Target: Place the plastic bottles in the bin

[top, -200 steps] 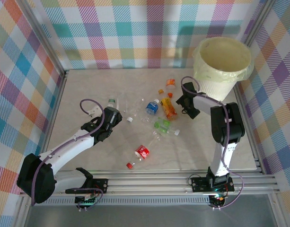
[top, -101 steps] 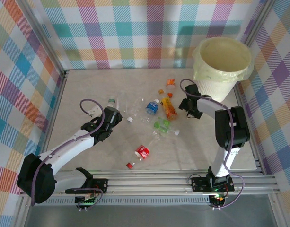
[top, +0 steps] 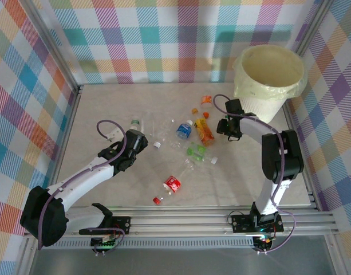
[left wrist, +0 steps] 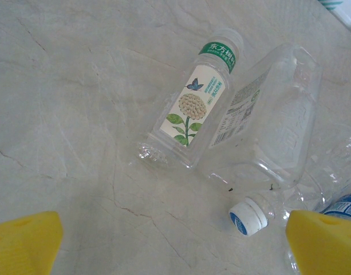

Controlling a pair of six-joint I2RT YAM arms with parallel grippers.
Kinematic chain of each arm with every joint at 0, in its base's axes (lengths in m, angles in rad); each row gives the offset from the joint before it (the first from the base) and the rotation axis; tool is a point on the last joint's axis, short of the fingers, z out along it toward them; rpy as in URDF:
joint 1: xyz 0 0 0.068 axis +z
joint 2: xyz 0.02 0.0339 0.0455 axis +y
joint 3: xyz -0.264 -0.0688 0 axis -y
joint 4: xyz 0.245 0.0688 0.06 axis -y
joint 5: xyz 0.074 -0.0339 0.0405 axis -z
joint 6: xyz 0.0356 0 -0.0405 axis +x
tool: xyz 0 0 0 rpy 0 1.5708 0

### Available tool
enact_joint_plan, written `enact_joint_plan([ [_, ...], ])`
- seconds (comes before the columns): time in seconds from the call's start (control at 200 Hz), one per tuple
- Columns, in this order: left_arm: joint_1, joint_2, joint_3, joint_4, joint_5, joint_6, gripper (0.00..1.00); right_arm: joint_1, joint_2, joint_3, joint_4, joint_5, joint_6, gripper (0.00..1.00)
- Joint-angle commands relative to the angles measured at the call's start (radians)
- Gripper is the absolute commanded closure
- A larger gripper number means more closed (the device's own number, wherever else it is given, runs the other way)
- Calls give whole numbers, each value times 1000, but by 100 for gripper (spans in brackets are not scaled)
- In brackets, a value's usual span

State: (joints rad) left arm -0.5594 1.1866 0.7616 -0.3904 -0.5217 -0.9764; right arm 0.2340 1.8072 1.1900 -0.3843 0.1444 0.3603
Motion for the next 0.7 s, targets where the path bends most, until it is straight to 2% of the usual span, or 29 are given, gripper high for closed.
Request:
enact_joint_plan([
  [0.0, 13, 1, 12, -1, -9, 7, 0, -1, -108, -10, -9, -95, -78, 58],
  [0.23, 13, 2, 29, 16, 2, 14, 0, -1, -271, -14, 48, -255, -4, 63],
  [0.365, 13, 2, 34, 27, 11, 16, 0, -2, -348, 16, 121, -298, 40, 66],
  [0.695, 13, -23, 24, 19, 13, 10, 0, -41, -379, 229, 244, -345, 124, 68],
])
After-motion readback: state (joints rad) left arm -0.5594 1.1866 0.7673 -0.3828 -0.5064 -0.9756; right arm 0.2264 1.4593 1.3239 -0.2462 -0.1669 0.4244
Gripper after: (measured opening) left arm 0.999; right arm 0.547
